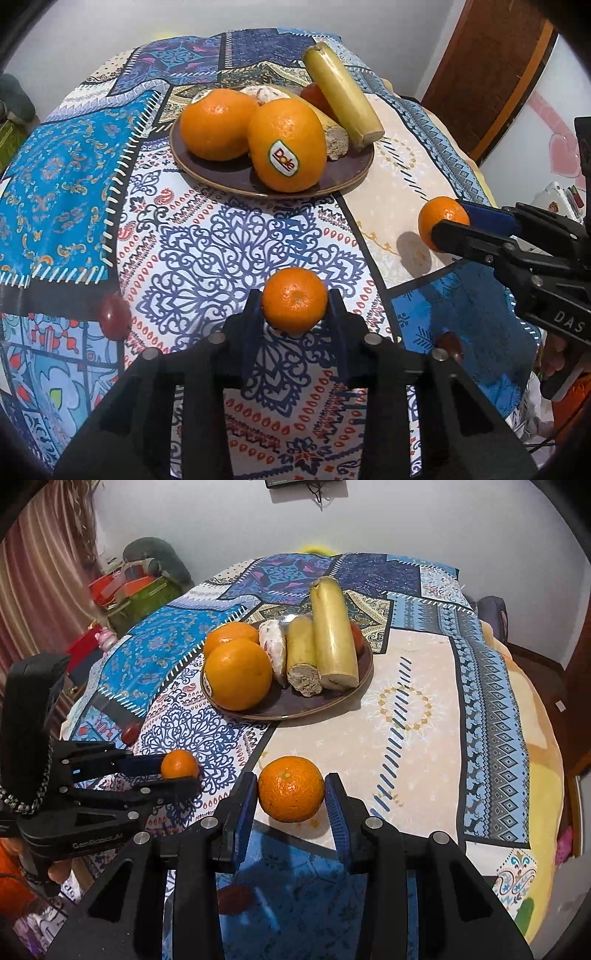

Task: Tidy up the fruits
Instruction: 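Grasp a small tangerine with the right tool while the left tool grasps another tangerine, then place both tangerines on the plate, opening both tools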

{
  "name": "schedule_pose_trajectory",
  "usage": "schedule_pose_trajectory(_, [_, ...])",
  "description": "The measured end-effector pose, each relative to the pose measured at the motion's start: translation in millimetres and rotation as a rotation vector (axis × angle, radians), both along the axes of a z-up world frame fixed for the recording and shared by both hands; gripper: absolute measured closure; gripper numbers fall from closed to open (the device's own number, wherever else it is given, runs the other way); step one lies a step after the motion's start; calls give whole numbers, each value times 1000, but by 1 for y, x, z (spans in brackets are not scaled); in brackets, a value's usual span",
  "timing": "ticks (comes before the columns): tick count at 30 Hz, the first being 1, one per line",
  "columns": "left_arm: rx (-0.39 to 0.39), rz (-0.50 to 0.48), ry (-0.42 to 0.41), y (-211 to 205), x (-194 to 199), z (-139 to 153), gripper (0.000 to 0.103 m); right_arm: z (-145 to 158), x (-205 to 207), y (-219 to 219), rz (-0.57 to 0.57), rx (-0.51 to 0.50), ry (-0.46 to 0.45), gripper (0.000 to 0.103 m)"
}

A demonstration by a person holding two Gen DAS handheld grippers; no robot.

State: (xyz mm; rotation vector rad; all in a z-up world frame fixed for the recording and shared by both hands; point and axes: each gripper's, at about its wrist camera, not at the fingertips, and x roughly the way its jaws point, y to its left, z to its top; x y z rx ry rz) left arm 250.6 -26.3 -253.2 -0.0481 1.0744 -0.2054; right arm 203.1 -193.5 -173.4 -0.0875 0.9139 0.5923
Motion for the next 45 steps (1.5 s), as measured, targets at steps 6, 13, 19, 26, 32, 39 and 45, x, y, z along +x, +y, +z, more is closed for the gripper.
schedule_pose_trajectory(6, [-3,21,-48,11,-3,18,69,6,5,3,0,5,-19,68])
schedule_pose_trajectory(13, [-9,53,-120,25,1,46,69,20,15,6,-4,18,-57,68])
schedule_pose_trajectory(19, [-3,64,-182,32,12,68,69,30,27,11,-7,24,-95,68])
schedule_pose_trajectory(26, [-10,72,-235,35,37,84,69,36,43,21,0,37,-130,68])
schedule_pose_trajectory(32, [-16,65,-248,32,63,83,69,25,53,33,15,26,-121,68])
schedule_pose_trajectory(39, [-46,63,-227,26,88,67,69,5,60,43,36,2,-81,68])
schedule_pose_trajectory(45, [-30,47,-213,17,102,54,69,-2,66,42,43,15,-63,68])
